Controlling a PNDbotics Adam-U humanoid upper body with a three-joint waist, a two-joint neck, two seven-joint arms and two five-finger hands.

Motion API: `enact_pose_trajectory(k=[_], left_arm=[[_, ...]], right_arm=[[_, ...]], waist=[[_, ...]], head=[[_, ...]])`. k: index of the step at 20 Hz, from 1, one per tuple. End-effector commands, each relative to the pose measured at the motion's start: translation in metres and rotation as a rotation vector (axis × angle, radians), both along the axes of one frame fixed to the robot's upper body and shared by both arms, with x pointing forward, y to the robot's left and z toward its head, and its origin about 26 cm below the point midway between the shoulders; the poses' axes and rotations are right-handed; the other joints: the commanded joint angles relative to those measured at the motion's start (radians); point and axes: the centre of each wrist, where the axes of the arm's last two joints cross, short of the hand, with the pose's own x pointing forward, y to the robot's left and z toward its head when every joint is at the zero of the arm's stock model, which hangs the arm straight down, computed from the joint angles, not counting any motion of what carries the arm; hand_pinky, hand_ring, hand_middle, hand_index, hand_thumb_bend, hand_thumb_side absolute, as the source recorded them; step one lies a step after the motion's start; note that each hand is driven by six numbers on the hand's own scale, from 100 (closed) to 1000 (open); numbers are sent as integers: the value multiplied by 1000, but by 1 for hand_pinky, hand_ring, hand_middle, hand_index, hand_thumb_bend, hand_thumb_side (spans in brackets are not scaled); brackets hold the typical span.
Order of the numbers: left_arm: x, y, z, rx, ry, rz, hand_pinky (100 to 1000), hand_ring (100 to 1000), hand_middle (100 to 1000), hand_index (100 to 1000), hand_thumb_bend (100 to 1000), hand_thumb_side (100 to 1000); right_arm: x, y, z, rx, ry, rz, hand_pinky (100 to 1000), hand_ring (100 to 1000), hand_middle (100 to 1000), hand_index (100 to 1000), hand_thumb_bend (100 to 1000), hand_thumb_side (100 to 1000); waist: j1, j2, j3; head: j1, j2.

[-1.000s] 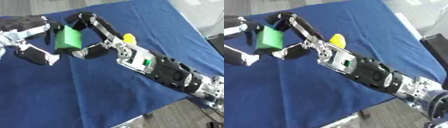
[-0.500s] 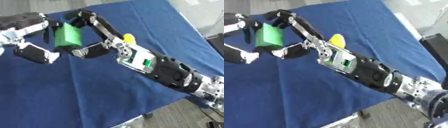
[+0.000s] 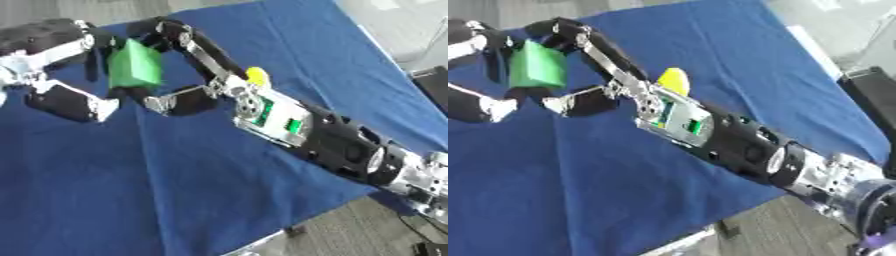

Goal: Pick up the objects with one hand, pass them to the other hand, and then place them into the box on the other side of the table.

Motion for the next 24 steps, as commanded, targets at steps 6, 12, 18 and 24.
enact_pose_trajectory(k=[6,12,18,24], left_arm=[[-1,-6,4,-31,-26,-9,1000,491,201,306,100,248],[4,-3,2,-37,-31,9,1000,488,195,303,100,248],[10,2,2,-45,-30,34,1000,486,189,298,100,248],[14,8,2,-48,-35,53,1000,485,184,296,100,248]], right_arm=[[-2,1,9,-18,-67,21,733,779,800,878,635,100],[-2,1,9,-28,-82,27,737,784,804,887,661,100],[-2,0,9,-28,-98,24,737,785,807,891,688,100],[-3,0,8,-24,-104,14,738,788,811,895,701,109]], waist=[[8,-32,-4],[8,-31,-10],[8,-28,-10],[8,-29,-10]], head=[[5,-2],[6,-2],[5,-2],[4,-2]])
